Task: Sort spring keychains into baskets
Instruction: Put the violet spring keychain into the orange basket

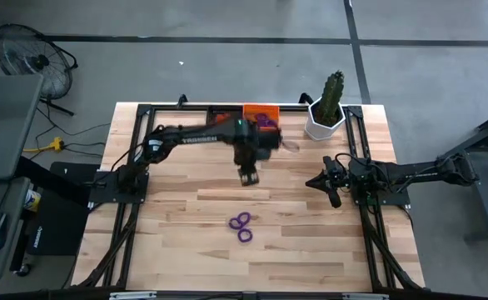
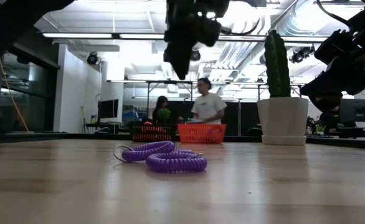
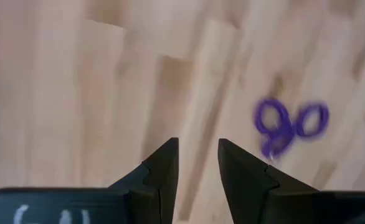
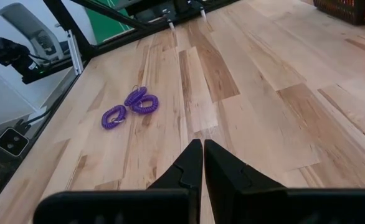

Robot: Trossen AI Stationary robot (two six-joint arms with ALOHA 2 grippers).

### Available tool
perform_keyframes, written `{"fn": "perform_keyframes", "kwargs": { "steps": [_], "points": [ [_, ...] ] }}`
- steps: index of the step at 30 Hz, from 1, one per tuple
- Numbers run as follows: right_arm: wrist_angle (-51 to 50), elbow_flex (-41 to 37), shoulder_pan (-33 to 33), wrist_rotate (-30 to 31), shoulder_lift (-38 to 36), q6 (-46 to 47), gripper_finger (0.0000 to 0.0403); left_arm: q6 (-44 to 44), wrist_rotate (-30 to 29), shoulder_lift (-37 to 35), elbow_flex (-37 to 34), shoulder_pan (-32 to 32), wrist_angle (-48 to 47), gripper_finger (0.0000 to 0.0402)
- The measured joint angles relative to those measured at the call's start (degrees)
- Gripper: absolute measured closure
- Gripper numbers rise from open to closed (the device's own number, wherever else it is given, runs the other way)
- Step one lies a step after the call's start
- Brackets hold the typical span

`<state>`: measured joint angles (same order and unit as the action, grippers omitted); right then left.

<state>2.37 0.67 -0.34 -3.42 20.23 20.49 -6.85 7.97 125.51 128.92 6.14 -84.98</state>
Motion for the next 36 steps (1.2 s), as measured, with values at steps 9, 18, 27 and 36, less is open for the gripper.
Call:
{"fn": "perform_keyframes", "kwargs": {
  "steps": [9, 18, 27, 36],
  "points": [
    [0.02, 0.00, 0.02, 0.02, 0.00, 0.00, 0.0391, 7.03, 0.69, 0.07, -0.02, -11.37, -3.73, 0.0291],
    [0.02, 0.00, 0.02, 0.00, 0.00, 0.00, 0.0391, 5.96, 0.08, -0.36, -6.91, -18.01, 2.11, 0.0291],
    [0.04, 0.00, 0.02, 0.00, 0.00, 0.00, 0.0391, 4.91, 0.45, -6.96, -25.73, -20.18, 19.91, 0.0291],
    [0.00, 0.00, 0.01, 0.01, 0.00, 0.00, 0.0391, 4.65, -0.15, -9.66, -39.01, -20.17, 34.66, 0.0291]
  ]
}}
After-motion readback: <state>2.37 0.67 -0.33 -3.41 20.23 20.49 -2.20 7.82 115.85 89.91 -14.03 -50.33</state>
